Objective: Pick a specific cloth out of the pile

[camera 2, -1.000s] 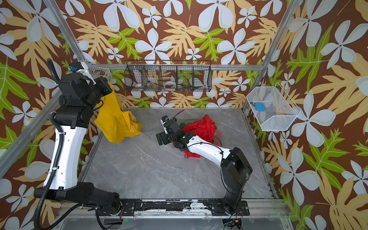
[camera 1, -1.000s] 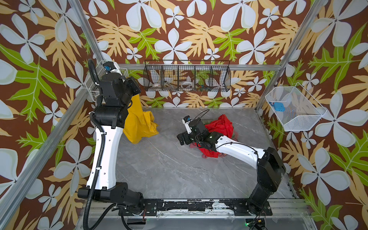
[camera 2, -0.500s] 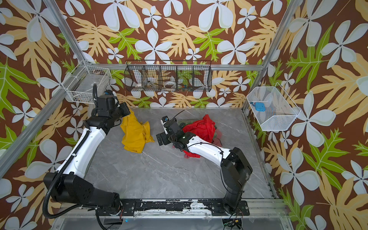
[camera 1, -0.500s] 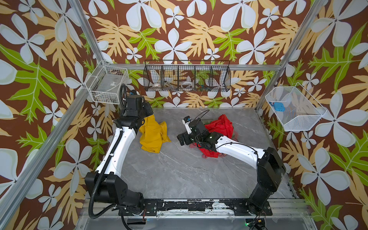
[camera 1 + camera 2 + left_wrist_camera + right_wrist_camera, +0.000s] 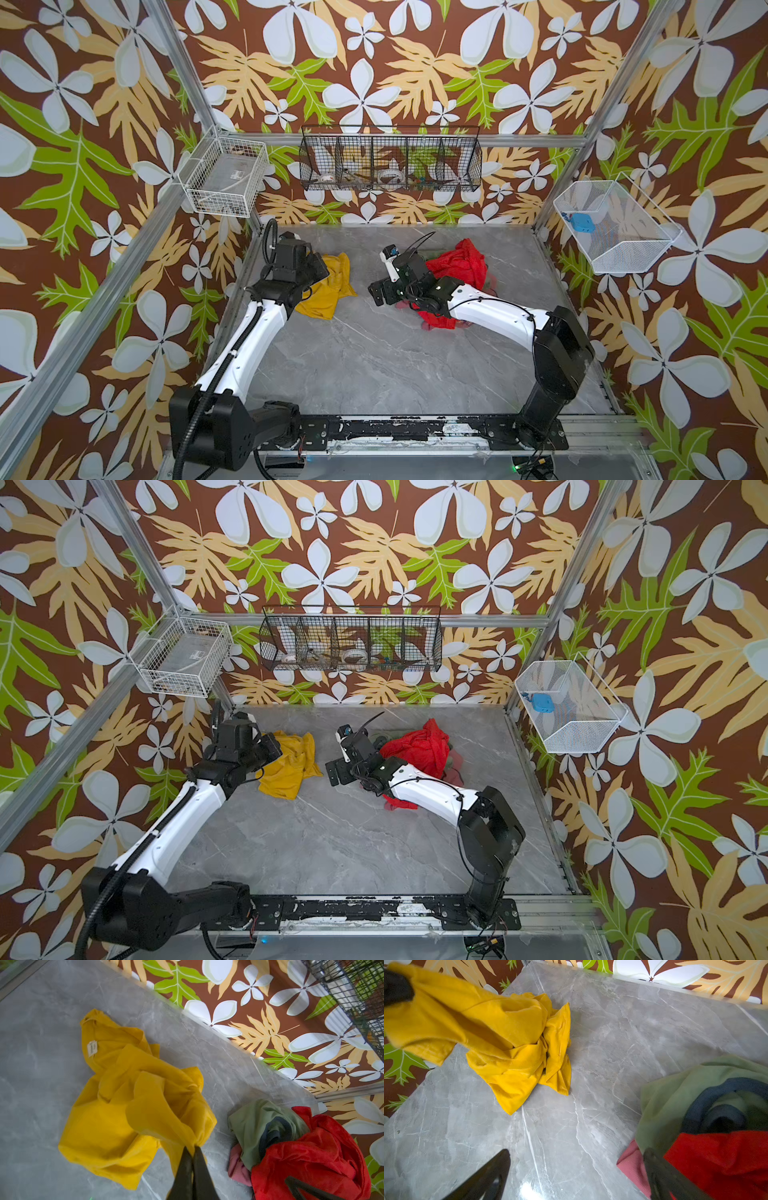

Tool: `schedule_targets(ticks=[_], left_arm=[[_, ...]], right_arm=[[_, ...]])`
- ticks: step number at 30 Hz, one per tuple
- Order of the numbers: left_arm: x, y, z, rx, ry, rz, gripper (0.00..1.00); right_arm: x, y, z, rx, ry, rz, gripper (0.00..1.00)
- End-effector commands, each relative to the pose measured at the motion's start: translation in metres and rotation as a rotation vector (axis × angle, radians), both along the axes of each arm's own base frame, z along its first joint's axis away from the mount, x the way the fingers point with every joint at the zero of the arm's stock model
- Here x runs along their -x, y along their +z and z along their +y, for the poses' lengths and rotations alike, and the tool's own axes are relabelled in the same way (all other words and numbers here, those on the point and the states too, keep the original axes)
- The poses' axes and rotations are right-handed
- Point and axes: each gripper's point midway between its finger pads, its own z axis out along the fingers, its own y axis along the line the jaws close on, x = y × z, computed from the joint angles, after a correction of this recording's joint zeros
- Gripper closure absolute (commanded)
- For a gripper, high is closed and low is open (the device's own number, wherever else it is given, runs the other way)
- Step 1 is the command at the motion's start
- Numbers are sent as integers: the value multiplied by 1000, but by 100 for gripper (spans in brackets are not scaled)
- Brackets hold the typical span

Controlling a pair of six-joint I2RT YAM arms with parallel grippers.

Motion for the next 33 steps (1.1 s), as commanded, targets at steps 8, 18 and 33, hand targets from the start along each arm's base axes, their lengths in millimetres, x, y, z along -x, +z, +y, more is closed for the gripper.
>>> schedule_targets(ticks=[8, 18, 33], left_arm=[[13, -98, 24, -2, 77, 215, 100], [-1, -157, 53, -196, 98, 414, 43], [18, -19, 67, -440, 196, 121, 0]], right_arm=[[3, -10, 13, -19, 38, 49, 2], [8, -19, -2, 20, 14, 53, 3], [0, -5, -25, 85, -12, -29, 0]])
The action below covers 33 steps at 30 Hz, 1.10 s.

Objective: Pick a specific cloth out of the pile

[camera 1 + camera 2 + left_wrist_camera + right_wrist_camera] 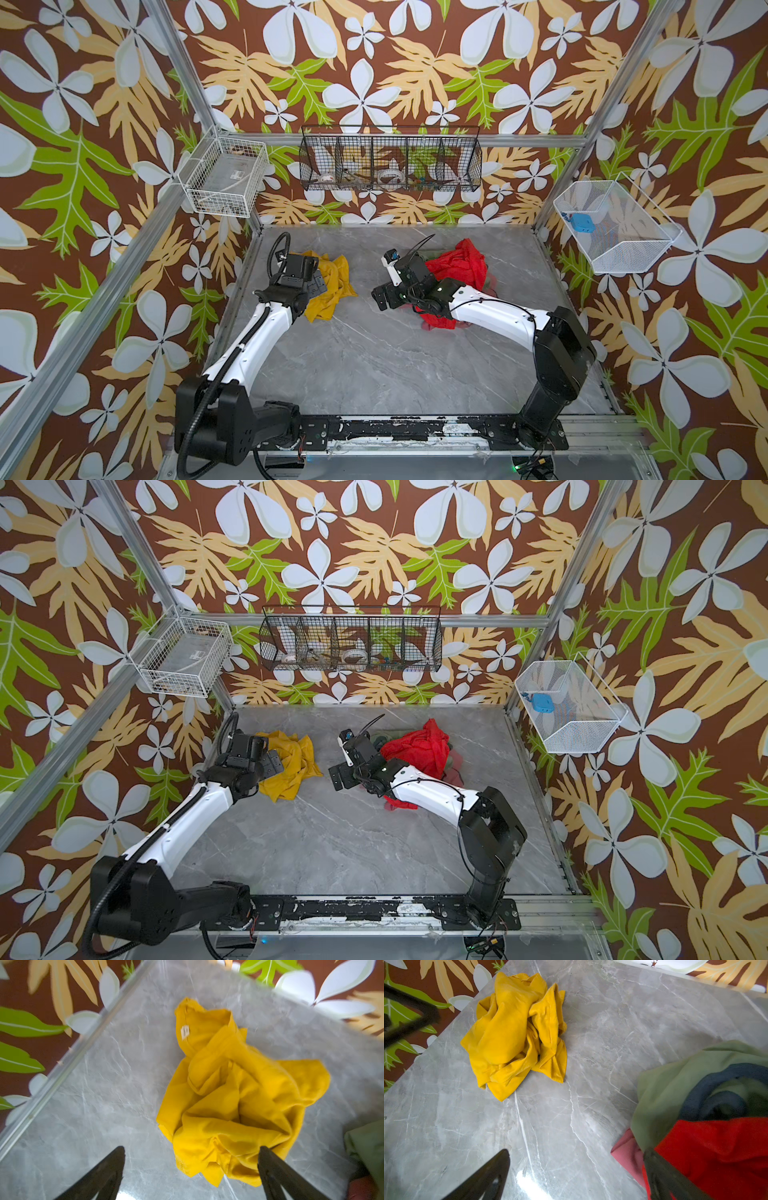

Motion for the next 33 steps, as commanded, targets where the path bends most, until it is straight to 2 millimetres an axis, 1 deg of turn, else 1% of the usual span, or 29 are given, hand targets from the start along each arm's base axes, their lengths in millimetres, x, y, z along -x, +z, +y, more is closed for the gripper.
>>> schedule_targets(ticks=[1, 3, 5, 9, 11, 12, 15, 16, 17, 19, 21, 23, 24, 25, 26, 27, 30, 31, 33], left_arm=[[-4, 20, -1, -75, -64, -19, 0], [-18, 21, -8, -97, -125, 4, 0], [-35, 11, -21, -94, -203, 49, 0], [-68, -19, -46, -38, -304, 123, 0], [-79, -39, -55, -13, -339, 174, 0], [-81, -55, -60, -10, -361, 220, 0], [-78, -107, -61, -46, -360, 403, 0], [-75, -122, -61, -55, -359, 449, 0], [-72, -134, -60, -65, -349, 478, 0], [-68, -153, -55, -82, -326, 523, 0], [-63, -168, -53, -88, -324, 567, 0], [-58, -181, -52, -89, -327, 604, 0], [-57, -186, -52, -91, -324, 612, 2], [-56, -190, -51, -93, -322, 618, 6], [-56, -192, -51, -90, -324, 618, 11], [-56, -193, -53, -86, -329, 617, 20], [-60, -187, -56, -66, -337, 579, 59], [-62, -182, -56, -56, -339, 556, 70], [-67, -166, -54, -55, -329, 509, 87]], right_arm=[[-5, 6, -13, 31, -24, -40, 0], [-6, 8, -17, 40, -26, -52, 0], [-8, 9, -21, 47, -28, -59, 0], [-11, 12, -25, 44, -35, -64, 0], [-10, 12, -26, 42, -37, -61, 0], [-9, 11, -27, 41, -38, -58, 0], [-8, 8, -27, 46, -36, -51, 0], [-8, 8, -28, 48, -36, -49, 0], [-7, 7, -28, 51, -34, -48, 0], [-7, 8, -28, 55, -34, -49, 1], [-7, 8, -29, 58, -33, -49, 1], [-8, 8, -30, 61, -36, -51, 0], [-8, 8, -30, 61, -37, -52, 0], [-8, 8, -31, 62, -38, -51, 1], [-9, 8, -31, 62, -39, -52, 1], [-8, 9, -31, 61, -37, -53, 0], [-8, 10, -33, 62, -40, -55, 0], [-7, 11, -33, 62, -42, -57, 1], [-6, 12, -35, 62, -44, -57, 0]])
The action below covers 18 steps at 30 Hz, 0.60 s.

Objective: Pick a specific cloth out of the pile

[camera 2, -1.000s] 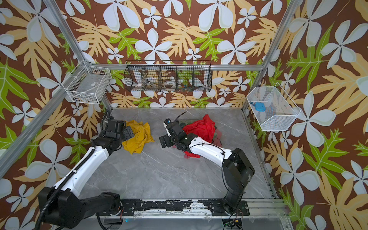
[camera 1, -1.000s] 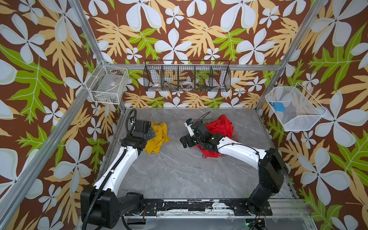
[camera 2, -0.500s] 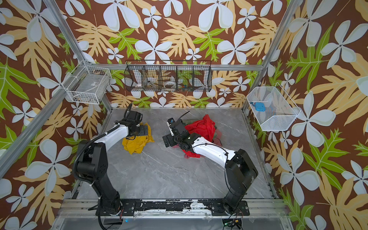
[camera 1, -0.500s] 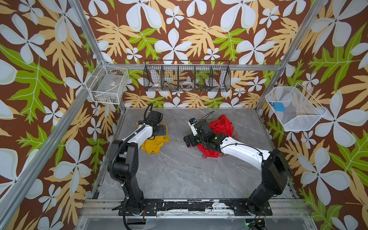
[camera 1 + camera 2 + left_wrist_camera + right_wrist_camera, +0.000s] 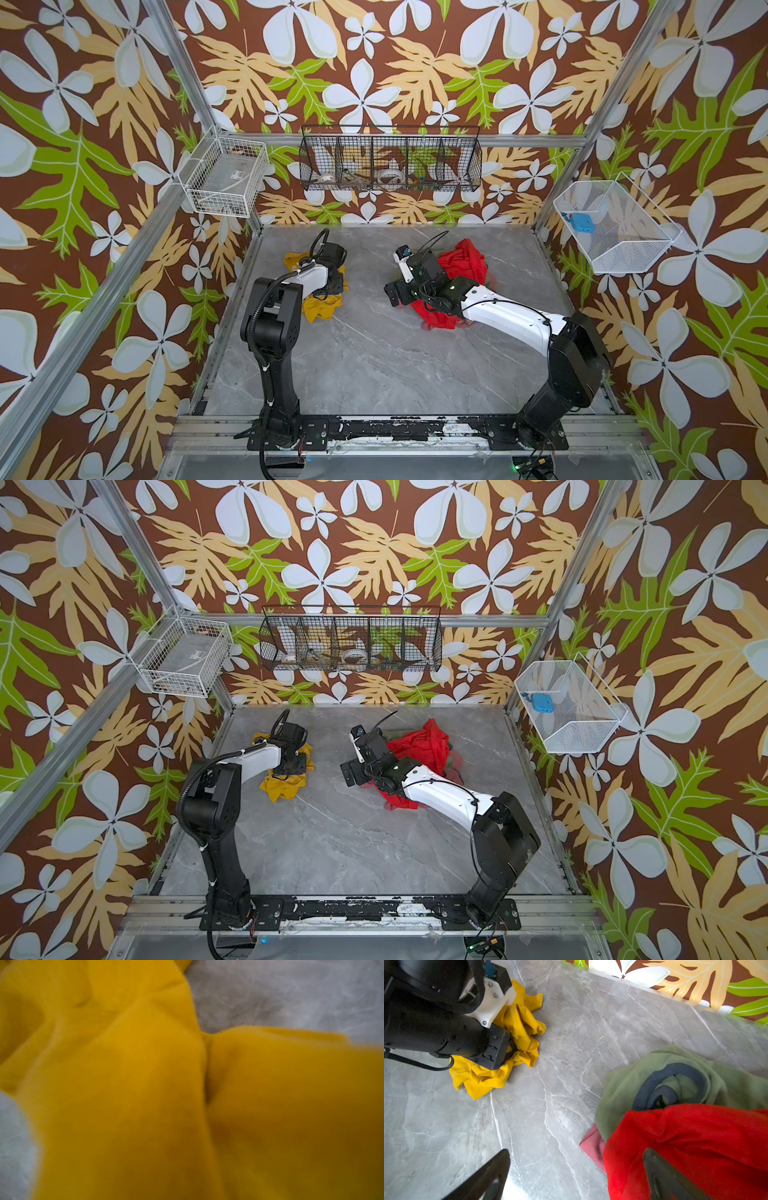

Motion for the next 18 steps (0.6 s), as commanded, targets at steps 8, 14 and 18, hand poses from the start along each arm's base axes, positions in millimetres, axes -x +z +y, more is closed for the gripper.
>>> schedule_targets(ticks=[8, 14, 18], left_arm=[[4, 105, 26, -78, 44, -185, 100], [6, 164, 35, -121, 43, -274, 100], [10, 179, 35, -134, 18, -263, 100]], right_arm=[[2, 9, -9, 12, -15, -27, 0], [1, 13, -9, 10, -17, -38, 0], [1, 14, -9, 11, -20, -42, 0]])
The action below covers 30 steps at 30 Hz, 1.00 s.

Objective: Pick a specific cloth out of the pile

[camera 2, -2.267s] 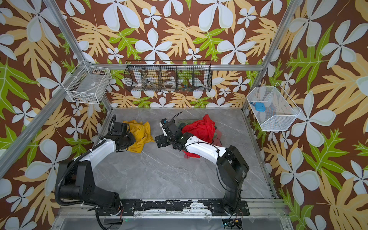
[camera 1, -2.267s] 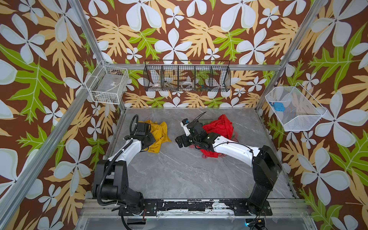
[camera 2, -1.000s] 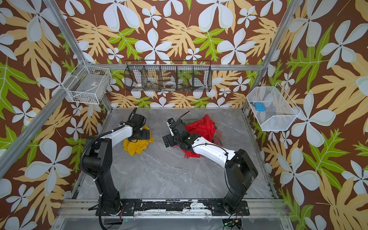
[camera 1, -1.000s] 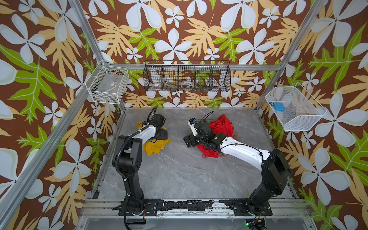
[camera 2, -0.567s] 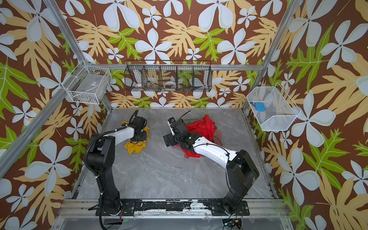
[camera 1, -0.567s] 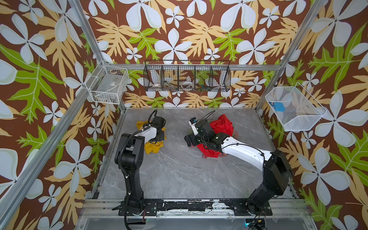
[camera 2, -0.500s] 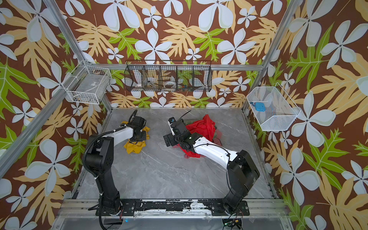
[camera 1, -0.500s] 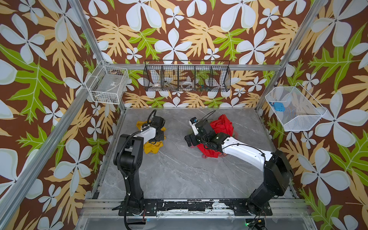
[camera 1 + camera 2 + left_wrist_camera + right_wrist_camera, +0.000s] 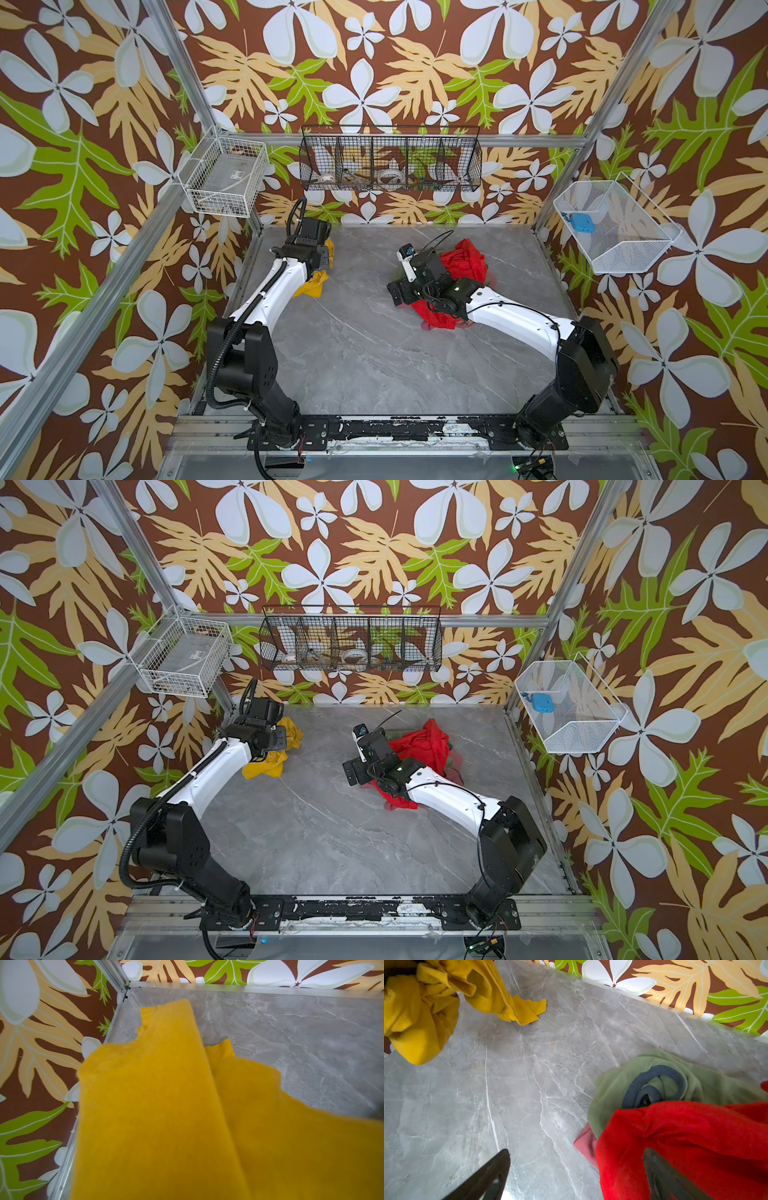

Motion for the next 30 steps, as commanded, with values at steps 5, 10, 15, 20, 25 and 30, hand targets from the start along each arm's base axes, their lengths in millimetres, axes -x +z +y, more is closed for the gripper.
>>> schedule_targets(ticks=[5, 10, 15, 20, 25, 30], left_arm=[[6, 12, 9, -66, -25, 18, 100], [-16, 16, 19, -89, -30, -11, 100], [-43, 26, 13, -116, -82, -48, 100], [-64, 16, 11, -151, -111, -43, 100], [-80, -20, 13, -188, -111, 23, 100], [-91, -45, 15, -212, -97, 50, 100]], right_arm=[[0, 2, 0, 8, 1, -8, 1], [-1, -1, 1, 8, 3, 0, 0], [0, -4, 1, 6, -3, 9, 0], [1, -8, 3, 0, 0, 25, 0], [1, -9, 4, 0, 8, 30, 0], [3, -10, 2, 4, 9, 34, 1]])
